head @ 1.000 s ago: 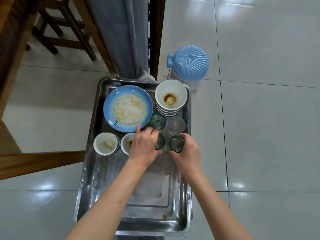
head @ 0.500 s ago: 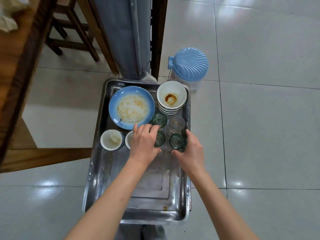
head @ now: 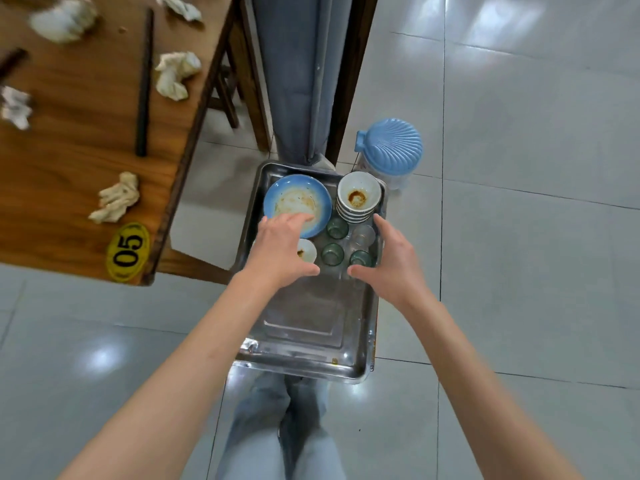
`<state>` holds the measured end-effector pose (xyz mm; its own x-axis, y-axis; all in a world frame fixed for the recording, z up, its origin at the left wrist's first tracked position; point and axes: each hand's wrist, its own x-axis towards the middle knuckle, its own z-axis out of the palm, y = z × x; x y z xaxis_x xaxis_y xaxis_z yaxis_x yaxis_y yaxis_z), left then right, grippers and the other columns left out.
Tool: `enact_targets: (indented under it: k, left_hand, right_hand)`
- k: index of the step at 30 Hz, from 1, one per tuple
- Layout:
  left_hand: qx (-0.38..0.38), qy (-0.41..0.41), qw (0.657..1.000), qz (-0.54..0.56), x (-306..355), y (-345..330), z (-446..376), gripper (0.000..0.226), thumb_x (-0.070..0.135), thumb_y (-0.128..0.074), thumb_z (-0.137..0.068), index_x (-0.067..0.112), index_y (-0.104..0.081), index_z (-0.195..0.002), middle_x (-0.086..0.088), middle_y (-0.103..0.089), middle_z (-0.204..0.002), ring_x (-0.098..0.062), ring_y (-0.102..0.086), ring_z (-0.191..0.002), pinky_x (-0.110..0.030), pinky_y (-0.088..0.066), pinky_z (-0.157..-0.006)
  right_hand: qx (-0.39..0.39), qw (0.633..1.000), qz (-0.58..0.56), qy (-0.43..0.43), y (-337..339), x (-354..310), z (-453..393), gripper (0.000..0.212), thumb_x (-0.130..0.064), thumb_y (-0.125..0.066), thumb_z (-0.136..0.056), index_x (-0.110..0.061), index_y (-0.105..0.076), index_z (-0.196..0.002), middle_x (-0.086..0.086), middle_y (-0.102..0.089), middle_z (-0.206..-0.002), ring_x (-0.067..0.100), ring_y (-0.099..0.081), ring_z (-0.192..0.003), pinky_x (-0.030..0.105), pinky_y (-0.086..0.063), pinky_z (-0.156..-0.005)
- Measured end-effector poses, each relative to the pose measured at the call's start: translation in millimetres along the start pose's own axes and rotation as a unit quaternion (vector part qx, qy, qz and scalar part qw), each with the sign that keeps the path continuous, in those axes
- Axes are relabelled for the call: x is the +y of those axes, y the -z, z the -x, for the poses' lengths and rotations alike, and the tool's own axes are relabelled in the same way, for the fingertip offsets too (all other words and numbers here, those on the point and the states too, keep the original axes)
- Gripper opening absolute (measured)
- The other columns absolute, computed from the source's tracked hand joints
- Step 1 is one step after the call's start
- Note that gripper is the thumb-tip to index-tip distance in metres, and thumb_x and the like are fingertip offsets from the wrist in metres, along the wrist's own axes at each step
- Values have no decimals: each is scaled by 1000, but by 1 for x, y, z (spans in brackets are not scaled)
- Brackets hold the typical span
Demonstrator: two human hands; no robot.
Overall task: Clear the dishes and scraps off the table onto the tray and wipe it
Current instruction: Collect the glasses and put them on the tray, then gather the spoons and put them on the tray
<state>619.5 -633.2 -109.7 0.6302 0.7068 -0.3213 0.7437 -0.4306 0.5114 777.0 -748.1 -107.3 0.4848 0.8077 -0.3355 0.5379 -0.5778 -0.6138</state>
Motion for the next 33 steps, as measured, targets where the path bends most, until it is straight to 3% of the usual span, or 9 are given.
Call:
enact_targets:
  k: [3, 8, 15, 22, 29, 33]
  left_hand:
    - [4, 11, 999, 53, -3, 43, 34, 103, 34, -87, -55, 20, -33, -142, -3, -42, -140, -23, -37, -127, -38, -30, -107]
    - [42, 39, 996, 63, -14, 109, 89, 119, 36, -87, -54, 24, -15, -148, 4, -24, -153, -15, -18, -141, -33, -20, -110]
    - [158, 79, 981, 77, -46, 204, 163, 116, 41, -87, -54, 30, -19, -147, 5, -30, -151, -16, -25, -139, -37, -29, -107]
    - [219, 137, 961, 95, -114, 278, 228, 113, 35, -88, -56, 29, -20, -147, 3, -28, -152, -19, -27, -139, -40, -32, -107]
    - [241, 120, 958, 103, -214, 348, 273, 108, 30, -87, -59, 25, -24, -147, 1, -31, -151, -16, -28, -138, -34, -31, -108]
    - [258, 115, 955, 94, -257, 374, 269, 103, 32, -86, -61, 29, -27, -145, 3, -36, -148, -15, -34, -134, -29, -35, -100]
  right_hand:
    - [-40, 999, 18, 32, 21, -28, 16, 109, -27, -87, -58, -21, -22, -146, 0, -38, -145, 17, -37, -130, 26, -32, -100]
    - [-59, 993, 50, 93, 46, -82, 34, 117, -31, -87, -58, -30, -12, -148, -3, -32, -149, 18, -32, -133, 25, -28, -96]
    - [-71, 977, 73, 190, 47, -184, 54, 115, -30, -86, -60, -28, -13, -148, -2, -29, -151, 16, -25, -137, 26, -20, -101]
    - [-99, 956, 93, 259, -1, -302, 76, 112, -29, -85, -63, -23, -12, -149, -5, -25, -152, 9, -22, -138, 20, -18, -104]
    - [-104, 964, 55, 239, -80, -407, 97, 111, -29, -84, -64, -27, -12, -148, -5, -26, -152, 13, -26, -137, 30, -27, -108]
    - [-77, 967, 47, 236, -113, -445, 95, 109, -30, -84, -64, -28, -14, -148, -6, -27, -152, 12, -26, -138, 28, -28, -105]
